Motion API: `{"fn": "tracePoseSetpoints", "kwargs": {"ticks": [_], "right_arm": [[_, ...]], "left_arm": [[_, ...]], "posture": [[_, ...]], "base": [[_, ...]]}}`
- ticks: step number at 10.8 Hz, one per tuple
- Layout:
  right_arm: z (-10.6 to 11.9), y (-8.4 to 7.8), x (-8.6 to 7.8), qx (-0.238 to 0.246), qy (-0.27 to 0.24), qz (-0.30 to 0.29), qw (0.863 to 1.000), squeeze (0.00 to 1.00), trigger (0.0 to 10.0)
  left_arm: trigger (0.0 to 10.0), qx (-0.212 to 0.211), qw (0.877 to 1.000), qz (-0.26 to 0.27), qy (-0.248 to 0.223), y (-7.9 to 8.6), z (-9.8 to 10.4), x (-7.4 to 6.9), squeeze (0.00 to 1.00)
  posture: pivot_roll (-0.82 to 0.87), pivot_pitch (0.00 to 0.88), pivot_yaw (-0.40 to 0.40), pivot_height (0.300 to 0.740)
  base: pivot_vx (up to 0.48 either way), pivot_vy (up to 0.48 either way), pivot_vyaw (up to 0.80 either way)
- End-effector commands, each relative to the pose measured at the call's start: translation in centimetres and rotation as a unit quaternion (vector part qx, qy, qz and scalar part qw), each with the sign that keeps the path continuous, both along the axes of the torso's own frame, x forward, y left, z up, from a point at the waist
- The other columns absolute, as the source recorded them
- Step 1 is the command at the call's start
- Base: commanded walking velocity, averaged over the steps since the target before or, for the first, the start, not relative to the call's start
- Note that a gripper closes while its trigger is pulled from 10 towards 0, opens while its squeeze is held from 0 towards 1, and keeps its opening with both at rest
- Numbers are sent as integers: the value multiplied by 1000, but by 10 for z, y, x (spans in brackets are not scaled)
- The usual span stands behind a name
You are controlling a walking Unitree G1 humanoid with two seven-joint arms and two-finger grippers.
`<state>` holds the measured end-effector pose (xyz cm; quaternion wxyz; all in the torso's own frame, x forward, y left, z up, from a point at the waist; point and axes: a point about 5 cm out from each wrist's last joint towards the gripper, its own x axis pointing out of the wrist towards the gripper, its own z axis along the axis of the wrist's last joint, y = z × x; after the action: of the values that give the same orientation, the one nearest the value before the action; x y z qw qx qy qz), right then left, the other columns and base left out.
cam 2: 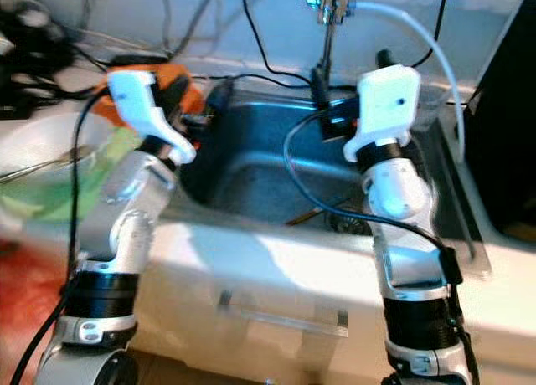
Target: Kitchen organization
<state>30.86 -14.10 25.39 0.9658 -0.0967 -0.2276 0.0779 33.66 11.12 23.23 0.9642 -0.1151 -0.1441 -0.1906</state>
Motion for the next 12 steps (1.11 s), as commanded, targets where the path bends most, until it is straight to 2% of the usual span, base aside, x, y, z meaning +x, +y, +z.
{"fn": "tracePoseSetpoints", "kwargs": {"ticks": [1,6,9,12], "right_arm": [[2,-2,-1,0,-3,-3,1000,0,10000],[0,-5,1,8,6,-9,1000,0,10000],[-2,-4,1,5,8,-5,1000,0,10000],[-2,-5,1,6,10,-6,1000,0,10000]], "left_arm": [[10000,0,1000,-15,-4,-5,4,-1,0],[10000,4,1000,-9,3,-3,1,0,0],[10000,4,1000,1,5,-1,1,1,0],[10000,1,1000,7,4,2,1,2,0]], "posture": [[25,2,14,740],[25,1,14,740],[25,0,11,740],[26,1,12,740]], "base": [[0,0,0],[0,0,-680],[90,0,0],[97,210,0]]}}
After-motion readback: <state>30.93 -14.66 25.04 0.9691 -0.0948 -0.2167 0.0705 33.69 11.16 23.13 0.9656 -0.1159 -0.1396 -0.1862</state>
